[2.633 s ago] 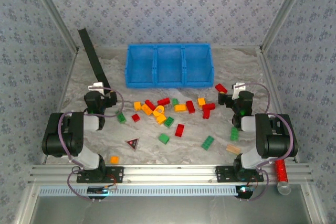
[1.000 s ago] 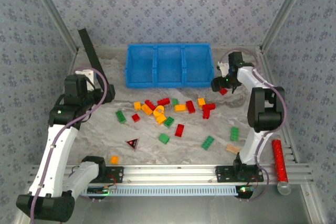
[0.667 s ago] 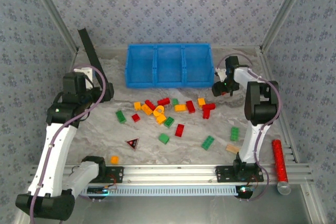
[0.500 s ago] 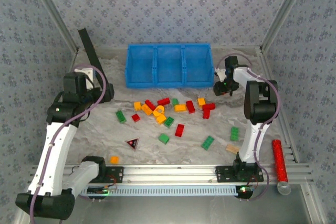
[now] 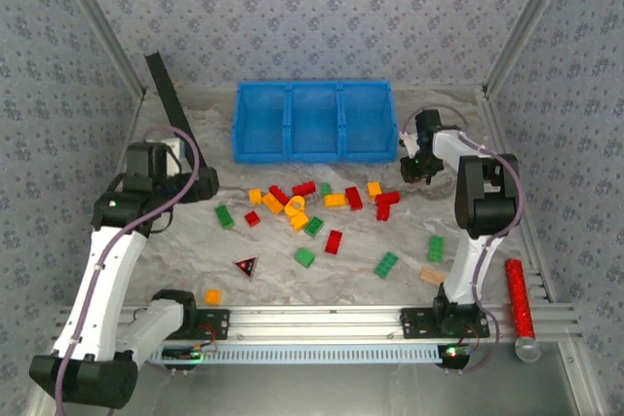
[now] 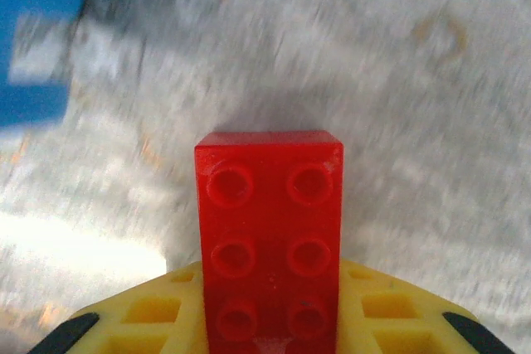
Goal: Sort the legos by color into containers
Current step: Pick up the lego from the middle-right of the table, then place the lego in the container.
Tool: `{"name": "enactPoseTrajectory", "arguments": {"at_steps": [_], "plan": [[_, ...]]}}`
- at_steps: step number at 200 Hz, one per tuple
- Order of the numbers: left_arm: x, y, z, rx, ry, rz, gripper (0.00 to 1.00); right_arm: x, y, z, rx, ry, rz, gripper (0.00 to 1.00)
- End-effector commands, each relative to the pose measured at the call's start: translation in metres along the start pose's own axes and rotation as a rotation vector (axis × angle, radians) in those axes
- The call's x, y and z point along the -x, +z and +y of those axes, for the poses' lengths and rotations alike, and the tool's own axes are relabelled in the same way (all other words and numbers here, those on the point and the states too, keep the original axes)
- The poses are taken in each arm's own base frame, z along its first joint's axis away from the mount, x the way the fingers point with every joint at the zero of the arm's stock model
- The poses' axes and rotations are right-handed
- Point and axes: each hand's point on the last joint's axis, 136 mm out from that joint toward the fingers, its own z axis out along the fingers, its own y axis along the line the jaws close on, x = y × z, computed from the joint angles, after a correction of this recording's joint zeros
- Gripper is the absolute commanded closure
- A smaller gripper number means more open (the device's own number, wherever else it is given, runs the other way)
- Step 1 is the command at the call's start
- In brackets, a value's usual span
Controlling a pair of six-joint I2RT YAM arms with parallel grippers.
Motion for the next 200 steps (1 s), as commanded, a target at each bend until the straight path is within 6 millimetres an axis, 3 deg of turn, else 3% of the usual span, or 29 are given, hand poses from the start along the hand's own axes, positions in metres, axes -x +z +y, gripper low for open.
{"name": "enactPoseTrajectory", "arguments": {"at_steps": [1, 35, 59, 76, 107, 135, 173, 200], "plan": [[-0.050, 0.015, -0.014, -0.073, -0.096, 0.163, 0.00, -0.012, -0.039, 0.017, -0.009, 0.078, -0.023, 0.73], [-0.094, 0.033, -0.040, -0.096, -0.040, 0.236, 0.00, -0.027, -0.086, 0.053, -0.006, 0.060, -0.052, 0.72], [-0.122, 0.046, -0.067, -0.142, 0.015, 0.289, 0.00, -0.028, -0.119, 0.086, 0.009, 0.024, -0.116, 0.72], [-0.143, 0.056, -0.091, -0.190, 0.072, 0.327, 0.00, -0.014, -0.140, 0.097, 0.009, 0.011, -0.182, 0.72], [-0.171, 0.068, -0.135, -0.276, 0.182, 0.352, 0.02, 0.032, -0.163, 0.101, 0.024, 0.024, -0.299, 0.72], [-0.182, 0.068, -0.153, -0.222, 0.347, 0.348, 0.03, 0.073, -0.159, 0.105, 0.029, 0.007, -0.323, 0.73], [-0.190, 0.070, -0.172, -0.184, 0.472, 0.342, 0.04, 0.117, -0.128, 0.114, 0.023, -0.023, -0.307, 0.73], [-0.193, 0.072, -0.182, -0.176, 0.502, 0.332, 0.05, 0.137, -0.105, 0.115, 0.023, -0.019, -0.288, 0.73]]}}
